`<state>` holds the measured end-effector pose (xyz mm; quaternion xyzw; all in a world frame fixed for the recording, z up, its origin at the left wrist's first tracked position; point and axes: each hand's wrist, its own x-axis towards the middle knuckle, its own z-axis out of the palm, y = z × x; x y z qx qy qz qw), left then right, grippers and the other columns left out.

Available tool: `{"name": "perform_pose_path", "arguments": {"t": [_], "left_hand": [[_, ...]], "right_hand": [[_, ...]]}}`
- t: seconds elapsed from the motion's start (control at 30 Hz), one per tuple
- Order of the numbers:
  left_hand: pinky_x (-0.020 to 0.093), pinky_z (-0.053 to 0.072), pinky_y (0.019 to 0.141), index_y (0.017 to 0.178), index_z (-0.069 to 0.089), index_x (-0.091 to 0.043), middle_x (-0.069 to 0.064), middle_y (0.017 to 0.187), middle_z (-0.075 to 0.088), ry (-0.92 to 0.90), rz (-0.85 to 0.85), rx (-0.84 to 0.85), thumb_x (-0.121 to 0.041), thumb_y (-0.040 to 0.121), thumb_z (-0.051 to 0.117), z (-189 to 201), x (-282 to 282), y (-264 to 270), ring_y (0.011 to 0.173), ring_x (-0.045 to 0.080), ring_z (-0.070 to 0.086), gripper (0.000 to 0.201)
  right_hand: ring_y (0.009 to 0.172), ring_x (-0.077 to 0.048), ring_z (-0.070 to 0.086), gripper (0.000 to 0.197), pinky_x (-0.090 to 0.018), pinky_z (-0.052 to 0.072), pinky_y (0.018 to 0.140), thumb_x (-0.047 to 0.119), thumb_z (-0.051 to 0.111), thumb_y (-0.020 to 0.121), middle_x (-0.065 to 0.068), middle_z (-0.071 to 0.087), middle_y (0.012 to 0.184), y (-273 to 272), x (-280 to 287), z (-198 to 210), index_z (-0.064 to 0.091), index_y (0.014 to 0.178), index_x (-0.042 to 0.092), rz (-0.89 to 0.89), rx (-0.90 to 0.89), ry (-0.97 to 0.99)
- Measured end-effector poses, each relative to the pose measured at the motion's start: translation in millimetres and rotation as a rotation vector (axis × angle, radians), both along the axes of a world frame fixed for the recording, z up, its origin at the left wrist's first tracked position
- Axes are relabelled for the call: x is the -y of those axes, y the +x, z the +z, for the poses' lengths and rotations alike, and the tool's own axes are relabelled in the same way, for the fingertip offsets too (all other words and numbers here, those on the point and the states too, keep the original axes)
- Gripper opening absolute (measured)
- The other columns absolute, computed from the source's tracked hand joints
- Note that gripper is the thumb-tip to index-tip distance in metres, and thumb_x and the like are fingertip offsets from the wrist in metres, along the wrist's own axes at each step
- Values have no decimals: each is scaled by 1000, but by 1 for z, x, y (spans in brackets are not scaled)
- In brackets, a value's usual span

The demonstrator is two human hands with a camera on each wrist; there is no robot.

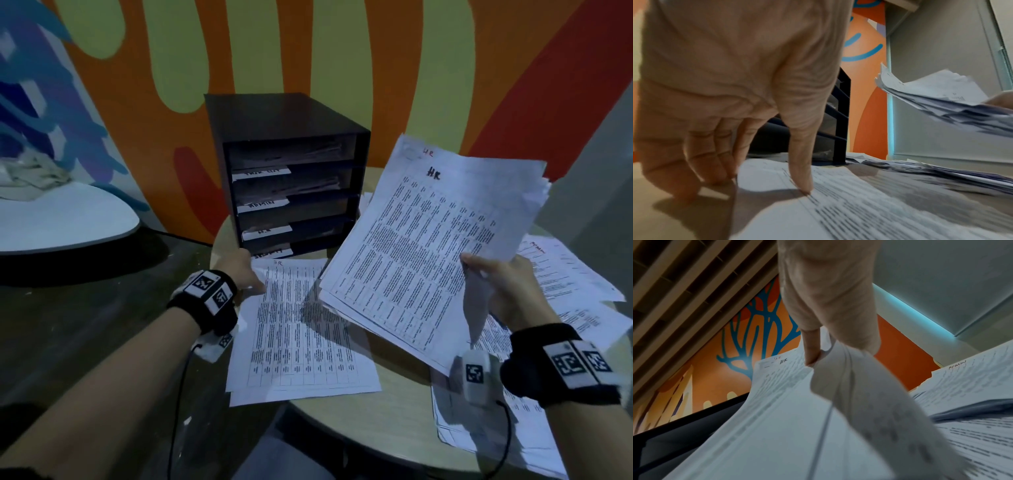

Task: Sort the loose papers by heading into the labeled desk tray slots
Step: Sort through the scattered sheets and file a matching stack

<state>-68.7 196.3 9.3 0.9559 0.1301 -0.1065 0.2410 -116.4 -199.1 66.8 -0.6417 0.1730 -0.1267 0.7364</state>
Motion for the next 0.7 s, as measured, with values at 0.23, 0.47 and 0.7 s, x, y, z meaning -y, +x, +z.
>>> {"name": "perform_pose_path", "arguments": {"t": [0.23,0.47,0.7], "left_hand": [[40,54,78,93,44,-10,14,98,63,-98,30,-137,-14,79,80,8,26,-9,97,32,64,38],[21,42,41,82,44,-8,10,74,51,-191,35,-220,-9,77,81,18,39,-8,61,22,54,37],[27,50,63,98,50,0,9,88,46,-203,-4,-292,-6,77,80,18,51,0,87,30,57,37]], "right_hand": [[90,-30,59,35,-36,50,79,-7,71,77,-12,65,98,-4,1,-7,60,110,-4,5,-47,-57],[79,-25,60,35,-32,51,76,-10,71,77,-17,65,101,-7,0,-23,60,110,-6,56,-124,-104],[79,-24,60,36,-30,52,77,-9,71,77,-19,64,104,-6,5,-28,60,111,-8,72,-135,-115]]}}
